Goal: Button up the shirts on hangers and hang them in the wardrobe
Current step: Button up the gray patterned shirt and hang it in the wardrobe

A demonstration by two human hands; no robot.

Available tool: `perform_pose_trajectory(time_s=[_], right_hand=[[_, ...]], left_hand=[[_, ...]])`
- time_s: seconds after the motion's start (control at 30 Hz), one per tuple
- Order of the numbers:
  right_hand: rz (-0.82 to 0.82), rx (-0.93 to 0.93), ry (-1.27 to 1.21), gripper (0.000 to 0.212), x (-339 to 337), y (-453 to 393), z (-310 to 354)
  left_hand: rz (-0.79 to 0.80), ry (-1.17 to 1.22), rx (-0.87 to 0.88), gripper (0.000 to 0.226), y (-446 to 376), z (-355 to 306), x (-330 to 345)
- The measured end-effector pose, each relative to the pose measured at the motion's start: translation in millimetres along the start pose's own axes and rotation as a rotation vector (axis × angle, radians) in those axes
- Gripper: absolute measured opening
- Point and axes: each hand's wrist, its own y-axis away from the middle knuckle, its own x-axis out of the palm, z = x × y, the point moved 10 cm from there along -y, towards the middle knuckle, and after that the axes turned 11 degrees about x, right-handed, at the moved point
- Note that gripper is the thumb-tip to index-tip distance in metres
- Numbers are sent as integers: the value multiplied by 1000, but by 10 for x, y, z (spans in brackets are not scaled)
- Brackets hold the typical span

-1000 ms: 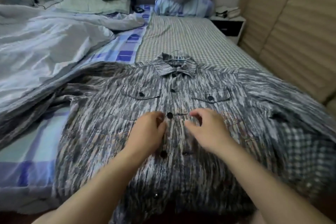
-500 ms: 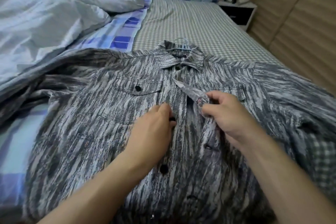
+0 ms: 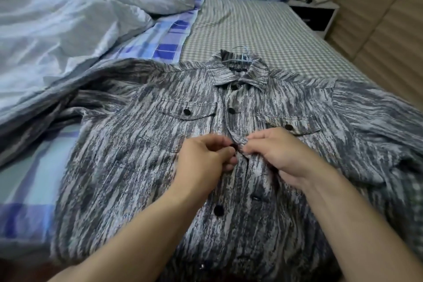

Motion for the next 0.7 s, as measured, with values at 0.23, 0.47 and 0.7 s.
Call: perform_pose_trajectory(time_s=[0.23,0.47,0.7], right_hand=[[-13,10,-117,32,-22,26,-19],[-81,-79,-34,18,16,70,40],[-194,-102,10,33,-21,98,39]], left_hand=[[-22,-257,113,24,-10,-71,-4],[-43,-497,175,12,-78,-70,10],[-64,-199,57,14,-66,19,-34]])
